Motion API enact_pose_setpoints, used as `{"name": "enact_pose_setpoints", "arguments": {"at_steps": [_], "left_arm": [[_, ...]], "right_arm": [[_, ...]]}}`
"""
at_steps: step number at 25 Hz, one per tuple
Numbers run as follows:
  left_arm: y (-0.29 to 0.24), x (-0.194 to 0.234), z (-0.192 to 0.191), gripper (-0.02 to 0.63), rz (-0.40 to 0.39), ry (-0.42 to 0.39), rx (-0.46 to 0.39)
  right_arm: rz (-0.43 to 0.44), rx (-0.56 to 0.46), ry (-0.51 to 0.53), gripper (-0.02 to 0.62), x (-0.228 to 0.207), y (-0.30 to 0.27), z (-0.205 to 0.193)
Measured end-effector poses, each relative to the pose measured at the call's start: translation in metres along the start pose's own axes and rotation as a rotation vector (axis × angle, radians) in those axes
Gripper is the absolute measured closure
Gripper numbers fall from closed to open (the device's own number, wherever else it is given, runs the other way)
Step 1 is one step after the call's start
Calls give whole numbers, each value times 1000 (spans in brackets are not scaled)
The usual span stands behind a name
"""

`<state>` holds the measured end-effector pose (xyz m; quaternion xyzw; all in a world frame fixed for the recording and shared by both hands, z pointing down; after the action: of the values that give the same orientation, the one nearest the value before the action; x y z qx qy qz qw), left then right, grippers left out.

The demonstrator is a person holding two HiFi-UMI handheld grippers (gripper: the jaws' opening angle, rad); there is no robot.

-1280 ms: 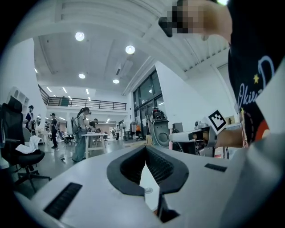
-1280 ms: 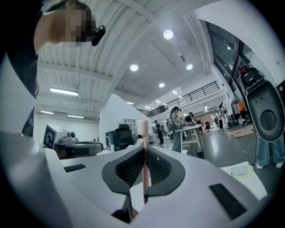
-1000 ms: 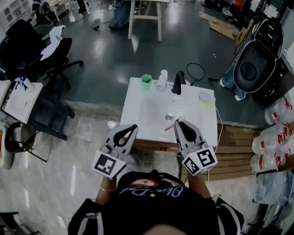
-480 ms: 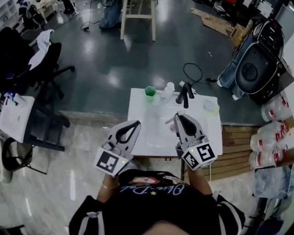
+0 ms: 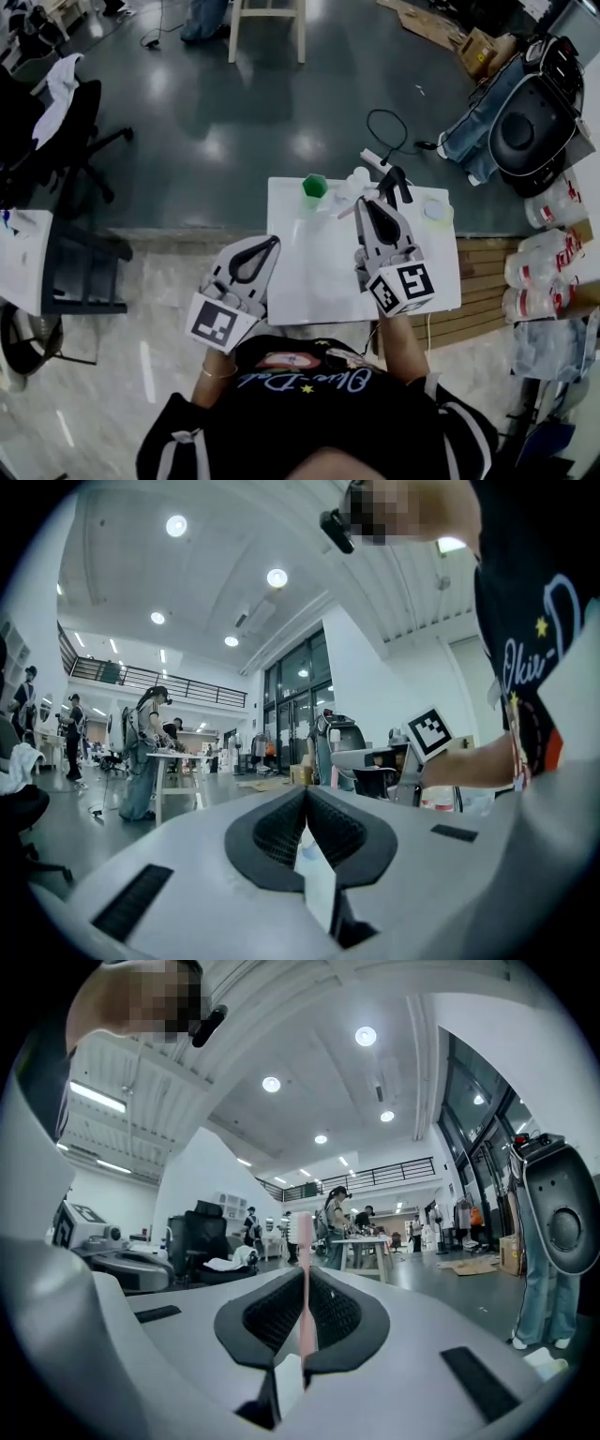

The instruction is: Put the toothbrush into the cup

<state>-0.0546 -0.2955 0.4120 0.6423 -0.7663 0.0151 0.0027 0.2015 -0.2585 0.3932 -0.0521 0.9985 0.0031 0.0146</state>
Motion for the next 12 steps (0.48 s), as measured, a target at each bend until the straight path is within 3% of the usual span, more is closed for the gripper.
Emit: {"name": "enact_pose_setpoints", "arguments": {"at_steps": [12], "left_arm": [[24,57,-11,607,2,26,30]], "right_arm": [[-67,57,56,584,10,-75,-31]]}}
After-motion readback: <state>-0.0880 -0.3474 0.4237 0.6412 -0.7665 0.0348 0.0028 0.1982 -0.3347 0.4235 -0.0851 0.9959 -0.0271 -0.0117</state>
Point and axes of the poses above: the fingertips, and each gripper's own axes: y backward along the fingers, x to its left, z out of its top, the point moved 9 cm from there along y, backward along the fingers, and after that the axes turned 15 degrees about -z, right-handed, at the moved point
